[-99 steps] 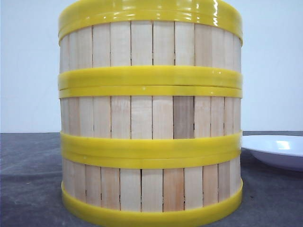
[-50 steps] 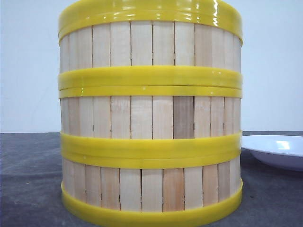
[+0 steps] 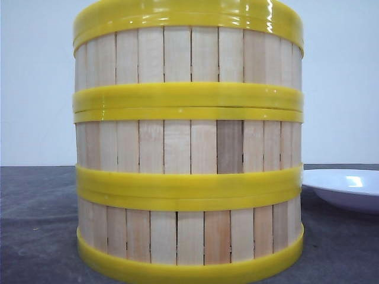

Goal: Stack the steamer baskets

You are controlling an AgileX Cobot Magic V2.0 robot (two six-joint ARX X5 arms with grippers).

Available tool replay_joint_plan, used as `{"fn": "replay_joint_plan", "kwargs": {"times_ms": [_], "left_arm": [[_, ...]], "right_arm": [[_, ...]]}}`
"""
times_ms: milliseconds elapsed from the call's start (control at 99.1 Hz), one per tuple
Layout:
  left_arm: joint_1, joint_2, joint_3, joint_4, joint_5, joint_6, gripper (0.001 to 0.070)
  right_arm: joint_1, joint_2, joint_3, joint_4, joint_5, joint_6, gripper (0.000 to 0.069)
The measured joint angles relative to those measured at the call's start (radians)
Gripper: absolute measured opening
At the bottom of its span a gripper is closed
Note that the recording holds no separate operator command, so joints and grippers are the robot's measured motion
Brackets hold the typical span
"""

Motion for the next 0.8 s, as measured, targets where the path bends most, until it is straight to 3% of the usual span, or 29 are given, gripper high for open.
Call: {"fn": "replay_joint_plan", "kwargs": {"times_ms": [585,797], "left_arm": [[0.0,0.0,0.0,0.0,0.0,0.0,0.0025],[0.0,0.0,0.0,0.0,0.0,0.0,0.0025]], "right_arm": [[0.0,0.0,0.0,0.0,0.002,-0.002,0.0004],[-0.047,0.0,0.0,0.032,0.073,-0.027,0.0004]]}}
